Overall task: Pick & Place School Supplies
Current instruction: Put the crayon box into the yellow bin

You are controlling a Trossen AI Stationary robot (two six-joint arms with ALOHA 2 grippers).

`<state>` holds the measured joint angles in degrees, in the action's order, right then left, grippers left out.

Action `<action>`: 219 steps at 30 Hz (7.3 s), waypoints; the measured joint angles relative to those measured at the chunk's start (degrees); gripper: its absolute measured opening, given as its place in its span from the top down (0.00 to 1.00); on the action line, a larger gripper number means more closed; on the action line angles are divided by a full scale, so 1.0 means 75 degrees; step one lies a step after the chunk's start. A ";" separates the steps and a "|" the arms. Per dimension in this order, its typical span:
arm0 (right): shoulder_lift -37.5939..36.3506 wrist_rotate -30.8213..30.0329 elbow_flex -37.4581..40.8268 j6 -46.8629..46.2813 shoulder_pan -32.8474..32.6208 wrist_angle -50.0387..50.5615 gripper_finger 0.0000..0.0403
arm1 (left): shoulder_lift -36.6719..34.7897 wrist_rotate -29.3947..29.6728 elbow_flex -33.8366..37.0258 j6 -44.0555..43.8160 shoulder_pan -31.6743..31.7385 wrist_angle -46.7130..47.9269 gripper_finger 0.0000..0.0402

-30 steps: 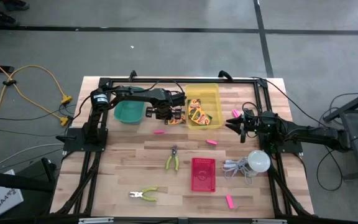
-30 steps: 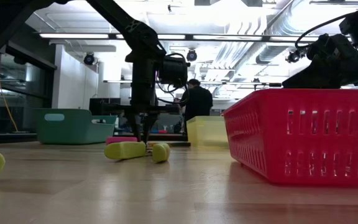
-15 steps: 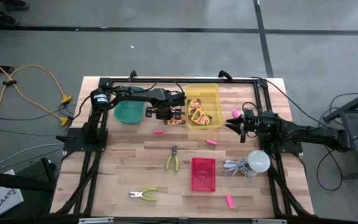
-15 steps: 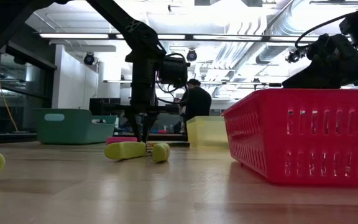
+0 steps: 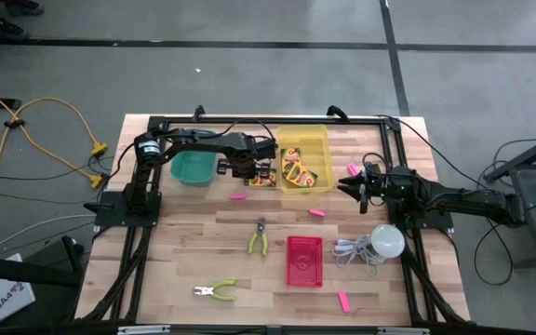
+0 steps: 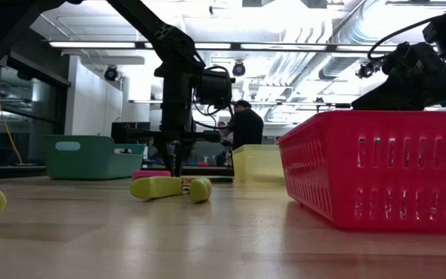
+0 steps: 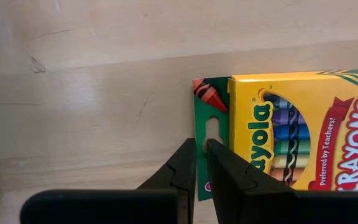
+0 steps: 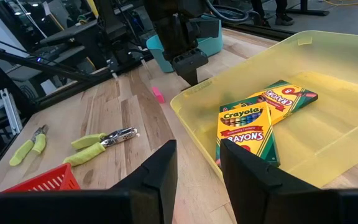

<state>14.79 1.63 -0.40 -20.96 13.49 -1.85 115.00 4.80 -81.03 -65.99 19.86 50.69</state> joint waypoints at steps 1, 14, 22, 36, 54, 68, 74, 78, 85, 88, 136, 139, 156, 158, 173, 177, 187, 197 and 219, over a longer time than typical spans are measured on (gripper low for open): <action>0.0000 0.0000 0.0000 -0.0001 -0.0001 0.0000 0.73 | 0.0000 0.0006 0.0000 0.0003 0.0000 -0.0012 0.93; 0.0000 0.0000 0.0000 -0.0001 -0.0001 0.0000 0.73 | -0.0023 0.0008 -0.0002 0.0078 0.0000 -0.0090 0.99; 0.0000 0.0000 0.0000 -0.0001 0.0001 0.0000 0.73 | -0.0113 0.0077 -0.0009 0.0086 0.0009 -0.0165 1.00; 0.0000 0.0000 0.0000 -0.0001 -0.0001 0.0003 0.73 | -0.0213 0.0174 -0.0017 0.0116 0.0006 -0.0142 1.00; 0.0002 -0.0001 0.0000 -0.0001 0.0001 0.0002 0.73 | -0.0602 0.0487 -0.0032 0.0353 -0.0015 -0.0089 1.00; 0.0001 0.0000 0.0000 -0.0001 -0.0001 0.0000 0.73 | -0.1110 0.0844 -0.0035 0.0661 -0.0070 -0.0029 1.00; 0.0003 0.0000 0.0000 -0.0001 0.0001 0.0000 0.73 | -0.1110 0.0844 -0.0035 0.0690 -0.0070 -0.0028 1.00; 0.0000 0.0000 0.0000 -0.0001 0.0000 0.0001 0.73 | -0.1107 0.0845 -0.0035 0.0682 -0.0070 0.0111 1.00; 0.0000 0.0001 0.0000 -0.0001 0.0000 0.0001 0.73 | -0.1102 0.0850 -0.0032 0.1121 -0.0070 0.0359 1.00; 0.0000 0.0000 0.0000 -0.0001 0.0001 0.0000 0.73 | -0.1017 0.0860 -0.0032 0.1383 -0.0070 0.0334 1.00; 0.0002 0.0000 0.0000 -0.0001 0.0000 0.0000 0.73 | -0.0675 0.0972 0.1087 0.1629 -0.0055 -0.1588 0.62; 0.0002 0.0001 0.0000 -0.0001 0.0001 -0.0001 0.73 | -0.0624 0.0937 0.1075 0.1655 -0.0024 -0.1697 0.62; 0.0003 0.0000 0.0000 -0.0001 0.0001 0.0004 0.73 | -0.0618 0.0818 0.1078 0.1687 0.0035 -0.1777 0.71; 0.0003 0.0000 0.0000 -0.0001 0.0000 0.0003 0.73 | -0.0613 0.0802 0.1078 0.1690 0.0035 -0.1830 0.75; 0.0002 0.0000 0.0000 -0.0001 0.0000 0.0003 0.73 | -0.0633 0.0602 0.1310 0.1681 -0.0006 -0.2395 0.79; 0.0001 0.0000 0.0000 -0.0001 -0.0001 0.0003 0.73 | -0.0644 0.0448 0.1597 0.1652 -0.0006 -0.2689 0.79; 0.0002 0.0000 0.0000 -0.0001 0.0000 0.0003 0.73 | -0.0627 0.0314 0.1646 0.1684 0.0052 -0.2727 0.79; 0.0003 0.0001 0.0000 -0.0001 0.0001 0.0003 0.73 | -0.0649 -0.0355 0.2234 0.1961 0.0309 -0.3767 0.79; 0.0003 0.0000 0.0000 -0.0001 -0.0001 0.0000 0.73 | -0.0679 -0.1262 0.3226 0.2056 0.0641 -0.5387 0.80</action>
<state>14.81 1.63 -0.40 -20.97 13.48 -1.85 109.91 -4.67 -56.84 -50.58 24.67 10.29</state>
